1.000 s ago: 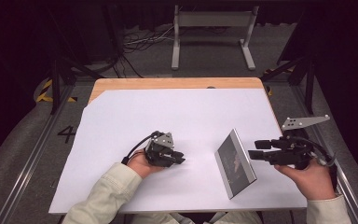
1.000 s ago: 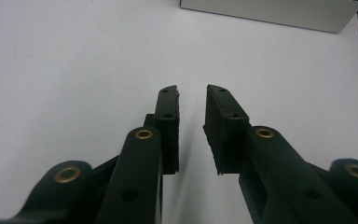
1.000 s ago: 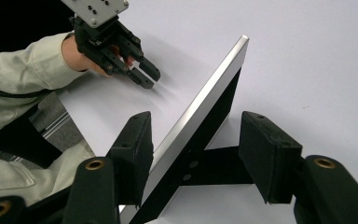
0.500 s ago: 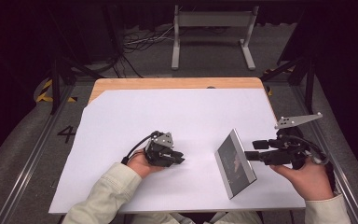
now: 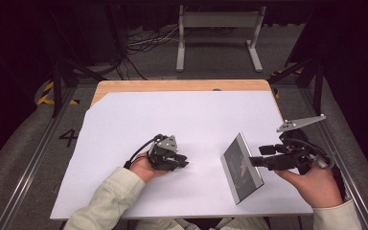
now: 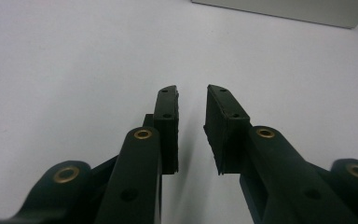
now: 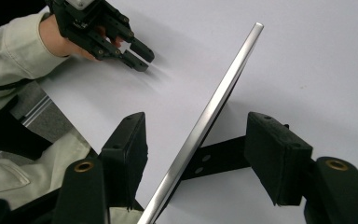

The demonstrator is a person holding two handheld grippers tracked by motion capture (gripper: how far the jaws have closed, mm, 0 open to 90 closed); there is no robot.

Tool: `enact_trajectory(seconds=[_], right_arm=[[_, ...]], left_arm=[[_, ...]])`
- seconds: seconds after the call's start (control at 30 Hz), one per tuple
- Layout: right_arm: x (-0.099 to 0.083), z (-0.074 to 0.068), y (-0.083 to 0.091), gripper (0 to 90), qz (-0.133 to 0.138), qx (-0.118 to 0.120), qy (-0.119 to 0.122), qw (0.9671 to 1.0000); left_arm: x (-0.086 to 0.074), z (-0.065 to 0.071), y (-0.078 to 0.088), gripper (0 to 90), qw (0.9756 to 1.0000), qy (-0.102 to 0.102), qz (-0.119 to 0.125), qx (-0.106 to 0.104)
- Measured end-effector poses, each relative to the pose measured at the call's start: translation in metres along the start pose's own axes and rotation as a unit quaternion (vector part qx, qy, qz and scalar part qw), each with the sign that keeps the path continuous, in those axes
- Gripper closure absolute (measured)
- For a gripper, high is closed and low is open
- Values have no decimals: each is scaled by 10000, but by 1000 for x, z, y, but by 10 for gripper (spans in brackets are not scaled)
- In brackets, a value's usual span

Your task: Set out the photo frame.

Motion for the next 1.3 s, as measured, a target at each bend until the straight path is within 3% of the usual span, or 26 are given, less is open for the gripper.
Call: enact_trajectory(seconds=[0.63,1.3], right_arm=[[-5,-7,-9,382,-178,-127,-7,9998],[-18,4,-38,417,-589,-226,-127,9979]], left_arm=[[-2,-1,1,746,10000,-7,2,63],[-2,-1,1,742,10000,9,-4,54]])
Point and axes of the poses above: each handheld gripper's, and its own axes: y roughly backward along the jaws, x roughly out of its top, z roughly to its right, the point moved 10 cm from there along -y, roughly forward along the jaws, and after that the axes turned 10 degrees about x, right-handed, at the moved point
